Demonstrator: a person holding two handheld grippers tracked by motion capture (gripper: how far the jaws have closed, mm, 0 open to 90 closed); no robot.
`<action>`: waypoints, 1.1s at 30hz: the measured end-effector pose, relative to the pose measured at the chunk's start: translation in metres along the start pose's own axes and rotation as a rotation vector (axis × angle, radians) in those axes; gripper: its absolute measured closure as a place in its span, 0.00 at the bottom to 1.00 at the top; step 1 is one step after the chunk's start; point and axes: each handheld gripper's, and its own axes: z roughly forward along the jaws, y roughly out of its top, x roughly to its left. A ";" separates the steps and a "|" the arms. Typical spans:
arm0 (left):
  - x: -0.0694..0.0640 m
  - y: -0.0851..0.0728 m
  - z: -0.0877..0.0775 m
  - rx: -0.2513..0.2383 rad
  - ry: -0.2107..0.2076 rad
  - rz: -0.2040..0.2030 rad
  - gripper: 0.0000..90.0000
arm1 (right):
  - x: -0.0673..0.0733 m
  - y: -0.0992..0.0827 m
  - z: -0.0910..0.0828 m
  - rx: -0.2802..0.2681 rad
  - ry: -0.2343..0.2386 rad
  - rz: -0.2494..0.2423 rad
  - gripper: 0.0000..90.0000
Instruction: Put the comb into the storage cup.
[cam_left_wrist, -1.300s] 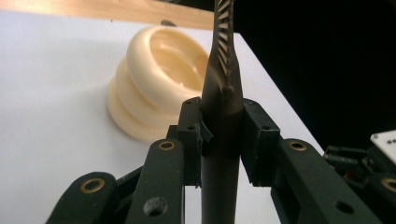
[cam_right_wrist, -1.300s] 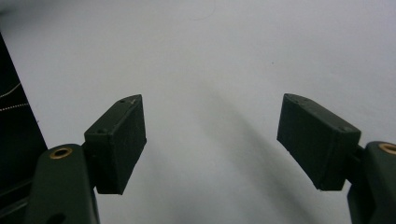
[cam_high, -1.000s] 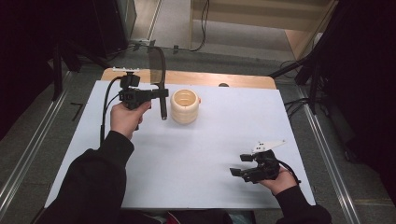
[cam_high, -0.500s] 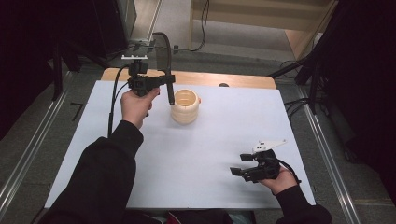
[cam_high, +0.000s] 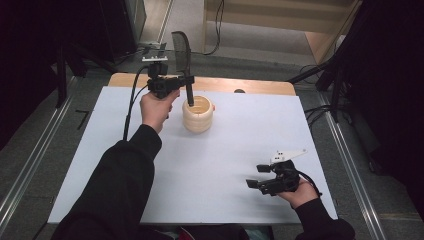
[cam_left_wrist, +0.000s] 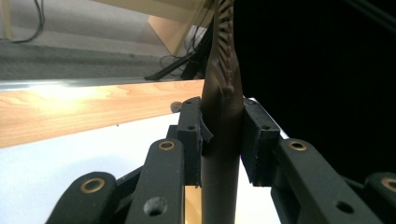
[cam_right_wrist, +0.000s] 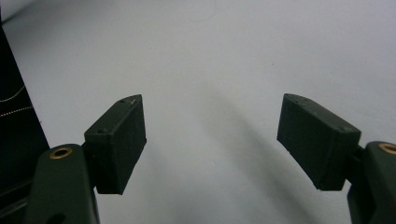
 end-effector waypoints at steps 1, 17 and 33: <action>0.000 -0.001 0.002 0.000 0.010 0.010 0.80 | 0.000 0.000 0.000 0.000 0.002 -0.001 0.25; 0.005 -0.022 0.024 -0.008 0.007 0.052 0.80 | 0.001 0.001 -0.002 -0.019 0.014 -0.007 0.25; 0.009 -0.042 0.036 0.041 -0.008 0.054 0.80 | 0.001 0.002 -0.002 -0.023 0.020 -0.011 0.25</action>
